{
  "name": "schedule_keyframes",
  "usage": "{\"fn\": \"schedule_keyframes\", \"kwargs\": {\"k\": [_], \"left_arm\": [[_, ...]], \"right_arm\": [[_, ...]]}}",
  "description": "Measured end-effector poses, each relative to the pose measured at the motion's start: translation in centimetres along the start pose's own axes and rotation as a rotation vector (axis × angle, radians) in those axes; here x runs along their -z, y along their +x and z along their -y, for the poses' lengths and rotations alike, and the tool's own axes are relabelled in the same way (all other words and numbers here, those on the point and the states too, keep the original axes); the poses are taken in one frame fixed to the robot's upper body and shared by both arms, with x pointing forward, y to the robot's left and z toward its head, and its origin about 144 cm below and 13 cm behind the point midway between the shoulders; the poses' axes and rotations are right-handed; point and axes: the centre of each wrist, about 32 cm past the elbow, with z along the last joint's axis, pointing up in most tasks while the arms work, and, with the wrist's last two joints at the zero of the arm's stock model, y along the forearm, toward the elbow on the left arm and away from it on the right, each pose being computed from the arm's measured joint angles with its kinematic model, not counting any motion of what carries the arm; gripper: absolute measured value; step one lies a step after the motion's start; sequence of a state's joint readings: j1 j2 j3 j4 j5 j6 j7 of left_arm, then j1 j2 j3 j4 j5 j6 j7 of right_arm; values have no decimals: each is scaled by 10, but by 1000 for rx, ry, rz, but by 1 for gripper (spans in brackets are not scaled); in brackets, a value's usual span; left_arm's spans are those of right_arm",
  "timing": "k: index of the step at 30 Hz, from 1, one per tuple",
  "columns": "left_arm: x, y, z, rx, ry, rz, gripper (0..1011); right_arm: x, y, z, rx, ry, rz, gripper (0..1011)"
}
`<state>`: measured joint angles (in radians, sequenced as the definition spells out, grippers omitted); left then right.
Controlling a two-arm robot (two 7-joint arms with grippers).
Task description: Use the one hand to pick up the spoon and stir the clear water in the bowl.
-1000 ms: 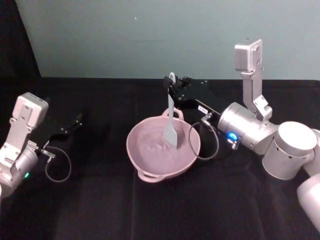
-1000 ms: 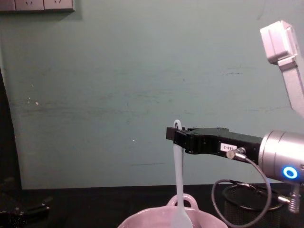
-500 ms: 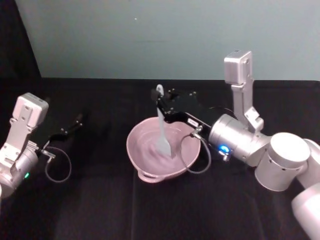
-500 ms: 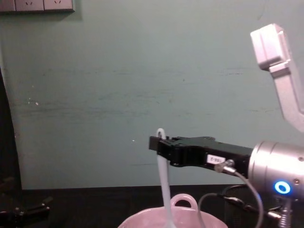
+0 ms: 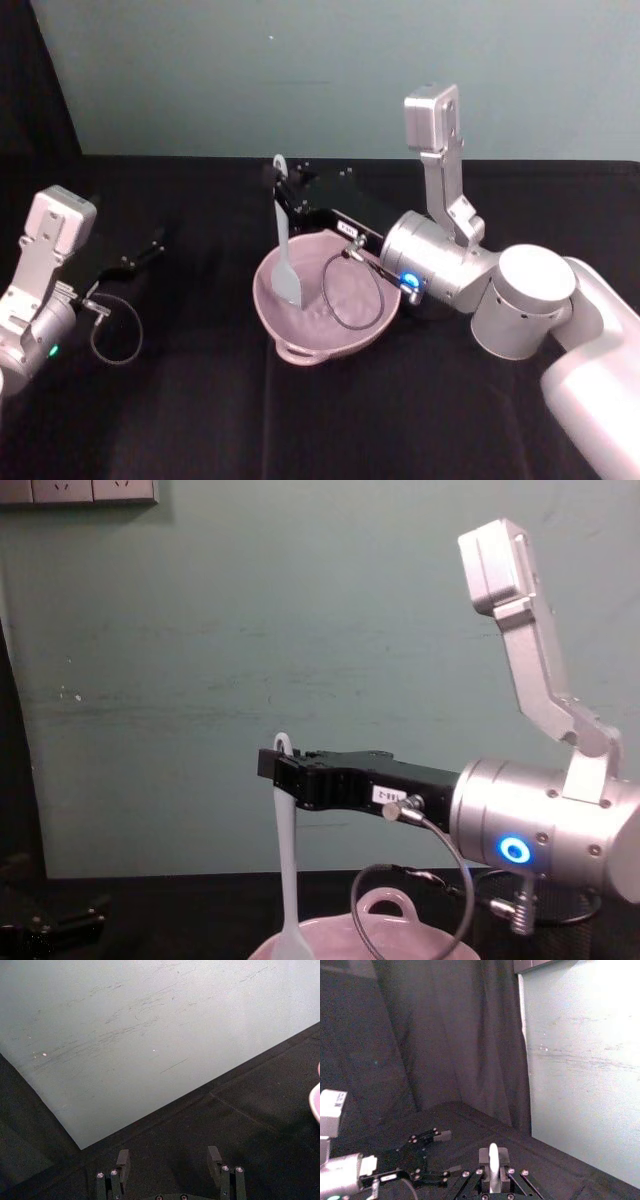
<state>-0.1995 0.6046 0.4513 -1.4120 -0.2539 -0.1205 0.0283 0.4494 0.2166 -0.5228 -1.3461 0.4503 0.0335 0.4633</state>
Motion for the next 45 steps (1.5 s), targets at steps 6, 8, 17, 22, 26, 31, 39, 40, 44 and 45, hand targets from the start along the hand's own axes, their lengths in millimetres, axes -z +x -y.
{"fn": "schedule_keyframes", "kwargs": {"k": [6,8,17,22,26,31,39,40,44,45], "left_arm": [[0,0,0,0,0,0,1011],[0,0,0,0,0,0,1011],[0,0,0,0,0,0,1011],[0,0,0,0,0,0,1011],[0,0,0,0,0,0,1011],[0,0,0,0,0,0,1011],[0,0,0,0,0,0,1011],[0,0,0,0,0,0,1011],[0,0,0,0,0,0,1011],[0,0,0,0,0,0,1011]], "right_arm": [[1,9,-8,18,-9,-2,109],[0,14,-9,29,-11,-2,109],[0,28,-4,80,-13,-4,109],[-1,31,5,100,-9,2,109],[-3,30,16,113,-6,10,109],[-5,28,29,123,0,18,109],[-6,15,43,106,-1,26,109],[-6,13,43,102,-2,25,109],[-1,4,42,78,-9,15,109],[0,3,41,75,-9,13,109]]}}
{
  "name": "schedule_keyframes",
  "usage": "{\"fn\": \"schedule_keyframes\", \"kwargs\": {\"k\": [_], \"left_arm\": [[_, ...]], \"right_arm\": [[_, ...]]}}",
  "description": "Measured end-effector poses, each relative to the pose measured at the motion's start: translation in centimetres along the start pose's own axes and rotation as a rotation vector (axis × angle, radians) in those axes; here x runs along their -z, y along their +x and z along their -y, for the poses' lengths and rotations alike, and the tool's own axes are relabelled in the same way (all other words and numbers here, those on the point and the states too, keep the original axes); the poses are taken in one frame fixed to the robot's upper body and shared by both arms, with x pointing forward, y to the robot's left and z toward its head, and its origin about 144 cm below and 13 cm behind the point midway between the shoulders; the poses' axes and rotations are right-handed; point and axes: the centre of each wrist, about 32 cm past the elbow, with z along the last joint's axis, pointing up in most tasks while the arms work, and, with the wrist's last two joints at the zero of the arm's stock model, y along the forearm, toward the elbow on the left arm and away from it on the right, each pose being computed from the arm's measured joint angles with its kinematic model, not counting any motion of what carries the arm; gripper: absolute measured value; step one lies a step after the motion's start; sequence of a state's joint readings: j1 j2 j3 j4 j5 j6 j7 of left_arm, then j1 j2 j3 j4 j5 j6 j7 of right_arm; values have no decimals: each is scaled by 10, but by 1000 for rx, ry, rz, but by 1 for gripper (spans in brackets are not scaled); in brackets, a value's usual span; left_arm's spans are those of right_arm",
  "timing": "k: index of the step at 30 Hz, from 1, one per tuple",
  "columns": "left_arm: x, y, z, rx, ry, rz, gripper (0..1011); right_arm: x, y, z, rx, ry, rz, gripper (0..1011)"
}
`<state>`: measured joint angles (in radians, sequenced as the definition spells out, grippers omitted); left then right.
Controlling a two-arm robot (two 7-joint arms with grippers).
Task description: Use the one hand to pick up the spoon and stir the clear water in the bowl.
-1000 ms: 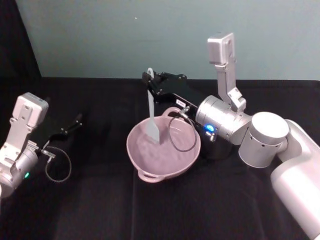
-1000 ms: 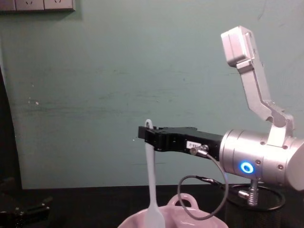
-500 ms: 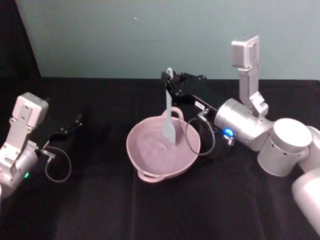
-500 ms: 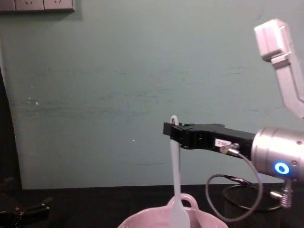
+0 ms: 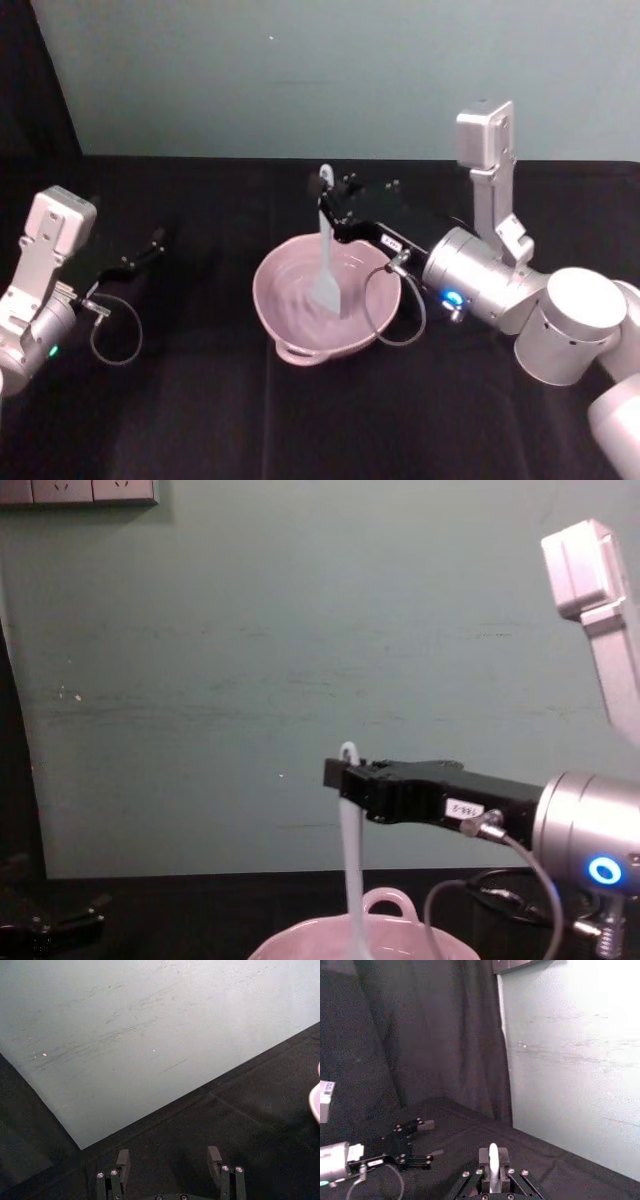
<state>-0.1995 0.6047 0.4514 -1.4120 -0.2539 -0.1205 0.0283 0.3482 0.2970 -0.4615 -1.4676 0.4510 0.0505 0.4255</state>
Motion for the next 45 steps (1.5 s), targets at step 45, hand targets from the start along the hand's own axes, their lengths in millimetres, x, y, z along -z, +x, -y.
{"fn": "schedule_keyframes", "kwargs": {"k": [45], "left_arm": [[0,0,0,0,0,0,1011]], "right_arm": [[-10,24,-2,60,12,17,109]]}}
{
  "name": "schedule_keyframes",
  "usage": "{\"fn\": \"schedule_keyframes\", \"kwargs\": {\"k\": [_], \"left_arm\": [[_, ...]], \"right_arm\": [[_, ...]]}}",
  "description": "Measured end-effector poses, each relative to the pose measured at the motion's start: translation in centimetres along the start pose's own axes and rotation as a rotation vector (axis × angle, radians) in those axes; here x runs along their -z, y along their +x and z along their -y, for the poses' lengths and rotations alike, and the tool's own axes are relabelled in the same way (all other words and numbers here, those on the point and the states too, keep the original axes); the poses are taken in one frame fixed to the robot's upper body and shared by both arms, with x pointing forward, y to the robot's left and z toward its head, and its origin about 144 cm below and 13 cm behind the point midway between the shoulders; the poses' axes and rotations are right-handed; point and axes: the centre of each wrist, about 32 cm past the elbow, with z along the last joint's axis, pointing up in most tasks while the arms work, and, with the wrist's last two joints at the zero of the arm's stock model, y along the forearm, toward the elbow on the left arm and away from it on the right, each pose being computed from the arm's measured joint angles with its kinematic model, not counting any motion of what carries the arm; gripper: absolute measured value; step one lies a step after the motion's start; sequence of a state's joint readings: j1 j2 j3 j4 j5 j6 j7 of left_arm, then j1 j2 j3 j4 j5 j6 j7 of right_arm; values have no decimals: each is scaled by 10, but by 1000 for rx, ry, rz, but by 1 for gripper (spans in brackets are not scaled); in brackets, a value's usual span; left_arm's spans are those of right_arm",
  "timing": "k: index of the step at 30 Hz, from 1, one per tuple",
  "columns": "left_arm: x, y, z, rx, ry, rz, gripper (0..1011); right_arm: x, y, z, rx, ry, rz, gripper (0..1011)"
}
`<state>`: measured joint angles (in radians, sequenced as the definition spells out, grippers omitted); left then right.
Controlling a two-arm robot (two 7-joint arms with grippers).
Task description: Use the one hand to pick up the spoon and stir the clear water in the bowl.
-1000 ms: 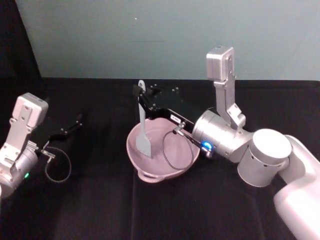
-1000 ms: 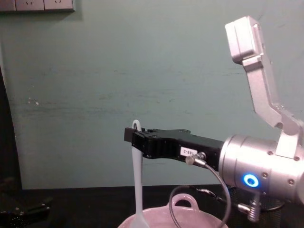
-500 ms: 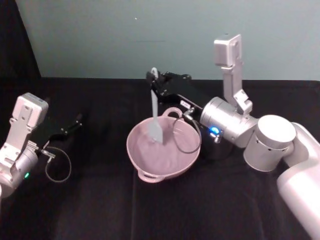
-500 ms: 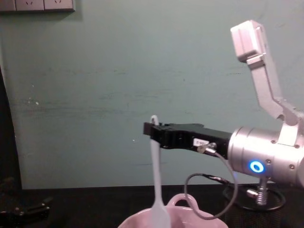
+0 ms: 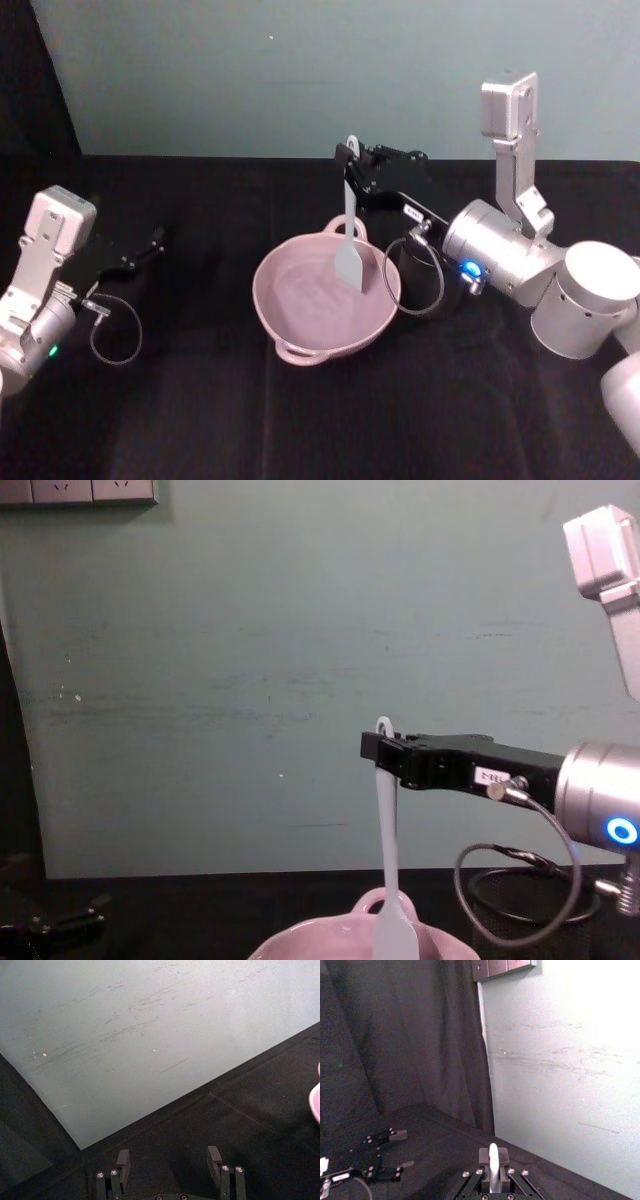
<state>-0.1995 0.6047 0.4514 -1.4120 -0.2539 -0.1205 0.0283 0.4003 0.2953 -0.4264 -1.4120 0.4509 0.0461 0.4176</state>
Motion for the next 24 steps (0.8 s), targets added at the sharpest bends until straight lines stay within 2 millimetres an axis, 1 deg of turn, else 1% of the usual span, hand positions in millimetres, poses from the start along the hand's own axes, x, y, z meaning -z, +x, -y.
{"fn": "schedule_keyframes", "kwargs": {"k": [4,9,15,24], "left_arm": [[0,0,0,0,0,0,1011],[0,0,0,0,0,0,1011],[0,0,0,0,0,0,1011],[0,0,0,0,0,0,1011]], "right_arm": [[2,-3,8,-3,-5,-5,109],[8,-9,10,-10,-9,-16,109],[11,-17,5,-40,3,-24,109],[9,-19,-3,-54,20,-25,109]]}}
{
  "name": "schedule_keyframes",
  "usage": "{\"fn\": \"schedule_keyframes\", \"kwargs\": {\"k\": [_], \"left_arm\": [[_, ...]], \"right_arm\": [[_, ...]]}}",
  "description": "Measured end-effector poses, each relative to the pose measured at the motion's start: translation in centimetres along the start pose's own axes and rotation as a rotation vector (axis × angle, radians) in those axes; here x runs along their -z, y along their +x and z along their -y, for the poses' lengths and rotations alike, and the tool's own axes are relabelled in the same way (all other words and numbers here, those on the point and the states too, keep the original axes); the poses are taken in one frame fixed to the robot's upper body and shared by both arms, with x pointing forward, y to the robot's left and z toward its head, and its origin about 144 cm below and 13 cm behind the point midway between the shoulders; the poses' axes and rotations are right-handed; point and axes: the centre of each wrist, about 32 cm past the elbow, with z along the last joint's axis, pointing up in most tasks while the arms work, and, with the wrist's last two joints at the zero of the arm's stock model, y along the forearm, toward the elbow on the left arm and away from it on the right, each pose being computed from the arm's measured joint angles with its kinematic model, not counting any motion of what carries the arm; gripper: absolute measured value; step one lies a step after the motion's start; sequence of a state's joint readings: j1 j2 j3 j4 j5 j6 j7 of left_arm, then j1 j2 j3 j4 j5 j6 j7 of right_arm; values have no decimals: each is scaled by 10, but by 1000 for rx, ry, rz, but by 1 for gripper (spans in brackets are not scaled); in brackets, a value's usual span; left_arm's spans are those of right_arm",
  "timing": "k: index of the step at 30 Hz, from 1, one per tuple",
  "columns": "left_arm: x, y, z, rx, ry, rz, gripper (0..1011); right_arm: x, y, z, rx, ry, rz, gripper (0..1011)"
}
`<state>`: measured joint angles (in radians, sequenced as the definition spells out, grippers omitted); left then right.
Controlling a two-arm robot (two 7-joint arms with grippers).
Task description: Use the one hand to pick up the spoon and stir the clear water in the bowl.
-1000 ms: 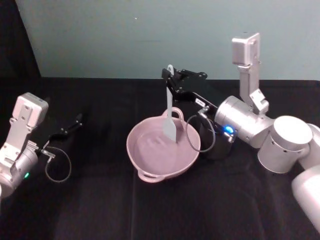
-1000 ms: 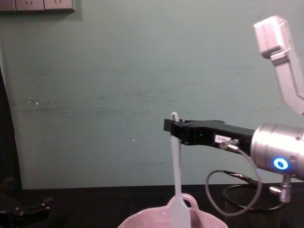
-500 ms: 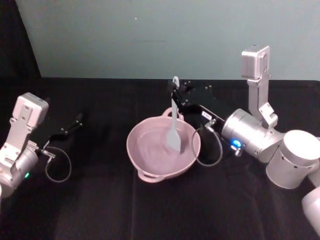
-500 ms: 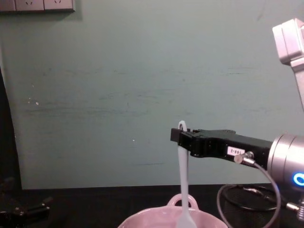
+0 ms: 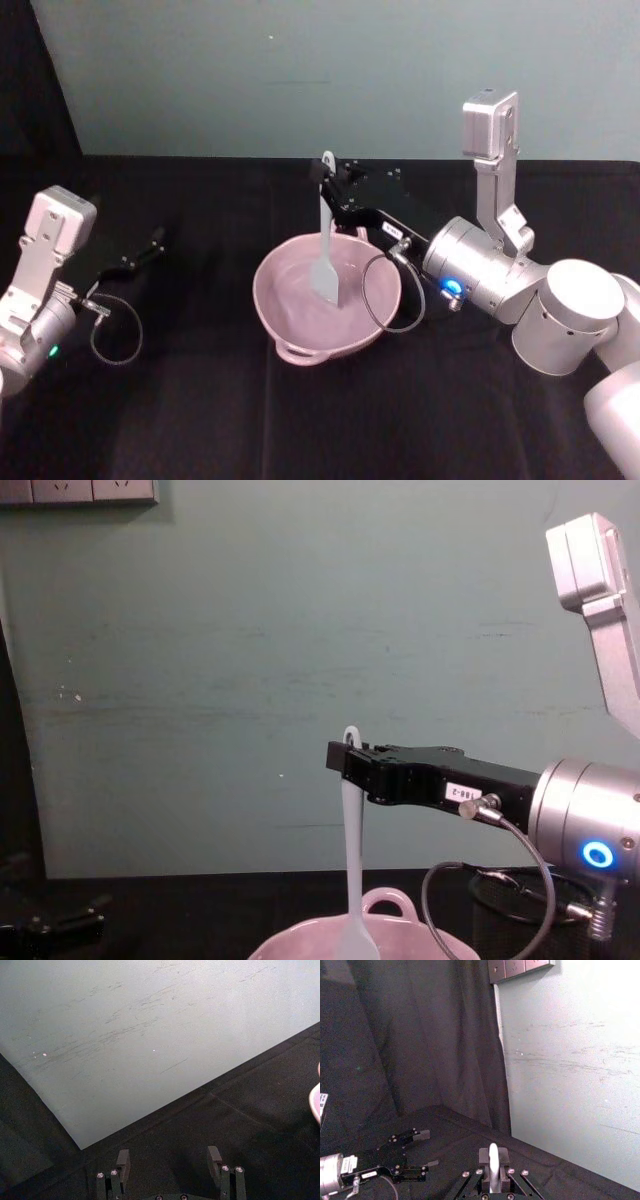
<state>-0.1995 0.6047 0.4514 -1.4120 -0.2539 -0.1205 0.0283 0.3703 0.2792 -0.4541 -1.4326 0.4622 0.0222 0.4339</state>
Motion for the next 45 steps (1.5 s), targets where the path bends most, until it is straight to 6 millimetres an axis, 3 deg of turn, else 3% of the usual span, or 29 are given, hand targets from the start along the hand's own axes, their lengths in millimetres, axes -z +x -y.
{"fn": "schedule_keyframes", "kwargs": {"k": [9,22,32,38,45], "left_arm": [[0,0,0,0,0,0,1011],[0,0,0,0,0,0,1011],[0,0,0,0,0,0,1011],[0,0,0,0,0,0,1011],[0,0,0,0,0,0,1011]], "right_arm": [[-12,-2,2,-4,28,18,109],[-73,-2,6,-6,92,91,109],[-101,12,18,40,96,123,109],[-109,28,34,102,106,123,109],[-103,43,47,162,99,95,109]]}}
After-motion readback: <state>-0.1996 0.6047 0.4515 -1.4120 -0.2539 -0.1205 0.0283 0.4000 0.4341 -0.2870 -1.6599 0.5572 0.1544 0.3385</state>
